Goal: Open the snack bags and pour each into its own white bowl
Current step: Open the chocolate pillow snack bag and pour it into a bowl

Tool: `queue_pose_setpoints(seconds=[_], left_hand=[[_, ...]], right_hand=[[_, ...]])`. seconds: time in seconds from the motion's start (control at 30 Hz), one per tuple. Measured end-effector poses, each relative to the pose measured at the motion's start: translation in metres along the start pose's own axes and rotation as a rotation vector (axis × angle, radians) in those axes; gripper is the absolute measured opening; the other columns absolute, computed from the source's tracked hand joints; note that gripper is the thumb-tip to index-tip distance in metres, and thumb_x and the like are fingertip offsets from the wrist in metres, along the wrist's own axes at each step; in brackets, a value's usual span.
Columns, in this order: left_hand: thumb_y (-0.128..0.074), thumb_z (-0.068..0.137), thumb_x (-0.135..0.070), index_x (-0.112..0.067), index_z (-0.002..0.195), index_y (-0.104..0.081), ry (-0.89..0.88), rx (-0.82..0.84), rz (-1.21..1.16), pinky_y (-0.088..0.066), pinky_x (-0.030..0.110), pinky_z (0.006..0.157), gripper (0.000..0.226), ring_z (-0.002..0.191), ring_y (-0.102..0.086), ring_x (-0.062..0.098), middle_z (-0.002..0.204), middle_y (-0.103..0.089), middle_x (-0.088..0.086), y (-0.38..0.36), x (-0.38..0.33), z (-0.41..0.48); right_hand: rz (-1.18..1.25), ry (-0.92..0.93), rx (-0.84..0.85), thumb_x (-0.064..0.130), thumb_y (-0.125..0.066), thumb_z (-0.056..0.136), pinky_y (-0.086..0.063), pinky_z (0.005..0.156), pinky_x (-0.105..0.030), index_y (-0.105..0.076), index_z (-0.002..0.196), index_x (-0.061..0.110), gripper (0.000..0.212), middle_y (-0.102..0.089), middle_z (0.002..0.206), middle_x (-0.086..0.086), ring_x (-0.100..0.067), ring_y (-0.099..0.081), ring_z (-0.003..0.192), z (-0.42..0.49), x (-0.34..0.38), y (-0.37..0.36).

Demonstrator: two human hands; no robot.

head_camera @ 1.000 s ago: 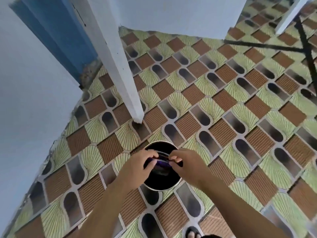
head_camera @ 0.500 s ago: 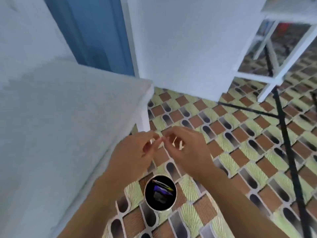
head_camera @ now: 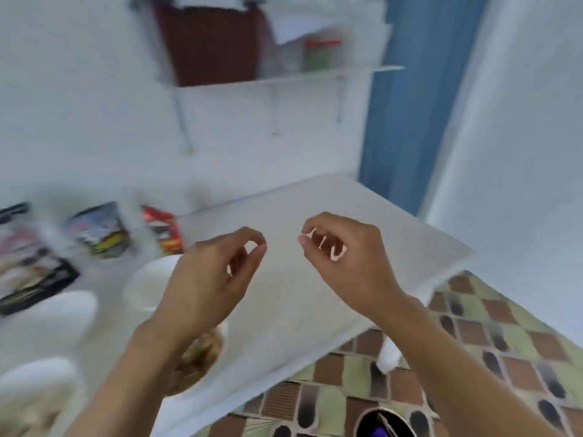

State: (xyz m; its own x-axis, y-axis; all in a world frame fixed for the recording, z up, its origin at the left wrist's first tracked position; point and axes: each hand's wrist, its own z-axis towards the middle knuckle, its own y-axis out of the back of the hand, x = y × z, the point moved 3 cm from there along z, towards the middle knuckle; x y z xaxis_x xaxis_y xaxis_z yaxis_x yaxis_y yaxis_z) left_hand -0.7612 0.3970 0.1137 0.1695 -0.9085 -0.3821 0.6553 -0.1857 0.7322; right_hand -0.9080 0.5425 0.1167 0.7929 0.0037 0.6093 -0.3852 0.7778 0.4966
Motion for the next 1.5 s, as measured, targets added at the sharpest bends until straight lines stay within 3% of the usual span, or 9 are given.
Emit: queue_pose_setpoints(seconds=[0.27,0.5,0.63,0.77,0.87,0.97,1.13,1.3,1.5], left_hand=[[-0.056,0.094,-0.036,-0.031,0.096,-0.064,0.197,-0.204,0.248,-0.049,0.037,0.053,0.010,0.050,-0.047,0.010,0.055,-0.050,-0.010,0.146,0.121,-0.082],[-0.056,0.094,-0.037,-0.031,0.092,-0.063,0.282,-0.244,0.330,-0.048,0.035,0.056,0.010,0.053,-0.050,0.015,0.055,-0.049,-0.010,0.232,0.219,-0.129],[-0.056,0.096,-0.039,-0.031,0.093,-0.063,0.310,-0.258,0.342,-0.047,0.033,0.058,0.011,0.060,-0.053,0.015,0.063,-0.052,-0.009,0.260,0.274,-0.138],[-0.062,0.096,-0.028,-0.029,0.098,-0.064,0.345,-0.295,0.337,-0.043,0.026,0.063,0.002,0.072,-0.052,0.008,0.076,-0.053,-0.011,0.270,0.329,-0.130],[-0.062,0.096,-0.029,-0.027,0.108,-0.064,0.392,-0.308,0.374,-0.048,0.035,0.079,0.013,0.094,-0.054,0.015,0.097,-0.060,-0.007,0.268,0.372,-0.112],[-0.061,0.096,-0.032,-0.026,0.123,-0.060,0.474,-0.276,0.444,-0.042,0.043,0.095,0.028,0.118,-0.050,0.022,0.125,-0.058,0.000,0.263,0.414,-0.090],[-0.059,0.097,-0.035,-0.029,0.138,-0.053,0.553,-0.159,0.508,-0.035,0.052,0.105,0.042,0.139,-0.037,0.025,0.148,-0.047,0.001,0.252,0.469,-0.064],[-0.061,0.098,-0.024,-0.022,0.126,-0.063,0.546,-0.114,0.509,-0.048,0.043,0.088,0.029,0.106,-0.064,0.026,0.124,-0.064,0.002,0.237,0.498,-0.065],[-0.064,0.094,-0.005,-0.012,0.106,-0.065,0.432,-0.199,0.416,-0.058,0.030,0.060,0.014,0.076,-0.068,0.026,0.101,-0.065,0.006,0.241,0.502,-0.072]], right_hand=[[0.221,0.195,0.217,0.016,-0.070,0.088,-0.047,0.058,-0.027,-0.065,0.083,0.022,0.010,-0.061,0.067,0.009,-0.017,-0.056,0.061,0.038,0.107,-0.169],[0.294,0.295,0.196,0.013,-0.071,0.088,-0.038,0.052,-0.027,-0.062,0.078,0.020,0.015,-0.042,0.055,0.007,-0.014,-0.041,0.051,0.063,0.179,-0.296],[0.309,0.294,0.198,0.016,-0.070,0.090,-0.044,0.051,-0.032,-0.064,0.081,0.019,0.011,-0.052,0.059,0.005,-0.016,-0.049,0.055,0.079,0.203,-0.352],[0.264,0.297,0.233,0.020,-0.066,0.092,-0.052,0.065,-0.037,-0.065,0.087,0.020,0.005,-0.064,0.077,0.006,-0.013,-0.060,0.073,0.103,0.211,-0.400],[0.191,0.327,0.258,0.018,-0.065,0.092,-0.051,0.074,-0.032,-0.066,0.095,0.020,0.003,-0.065,0.088,0.008,-0.011,-0.059,0.089,0.129,0.208,-0.438],[0.099,0.340,0.289,0.020,-0.063,0.094,-0.045,0.083,-0.022,-0.066,0.110,0.017,0.017,-0.065,0.105,0.005,-0.012,-0.054,0.106,0.160,0.199,-0.476],[-0.027,0.359,0.416,0.023,-0.058,0.098,-0.041,0.106,-0.031,-0.056,0.134,0.018,0.036,-0.055,0.138,0.000,-0.015,-0.041,0.135,0.201,0.189,-0.535],[-0.136,0.349,0.561,0.022,-0.054,0.100,-0.037,0.113,-0.037,-0.044,0.146,0.020,0.047,-0.047,0.150,-0.001,-0.019,-0.033,0.144,0.208,0.173,-0.583],[-0.139,0.412,0.401,0.001,-0.060,0.090,-0.056,0.069,-0.039,-0.058,0.112,0.015,0.026,-0.058,0.102,-0.004,-0.022,-0.052,0.096,0.207,0.175,-0.596]])
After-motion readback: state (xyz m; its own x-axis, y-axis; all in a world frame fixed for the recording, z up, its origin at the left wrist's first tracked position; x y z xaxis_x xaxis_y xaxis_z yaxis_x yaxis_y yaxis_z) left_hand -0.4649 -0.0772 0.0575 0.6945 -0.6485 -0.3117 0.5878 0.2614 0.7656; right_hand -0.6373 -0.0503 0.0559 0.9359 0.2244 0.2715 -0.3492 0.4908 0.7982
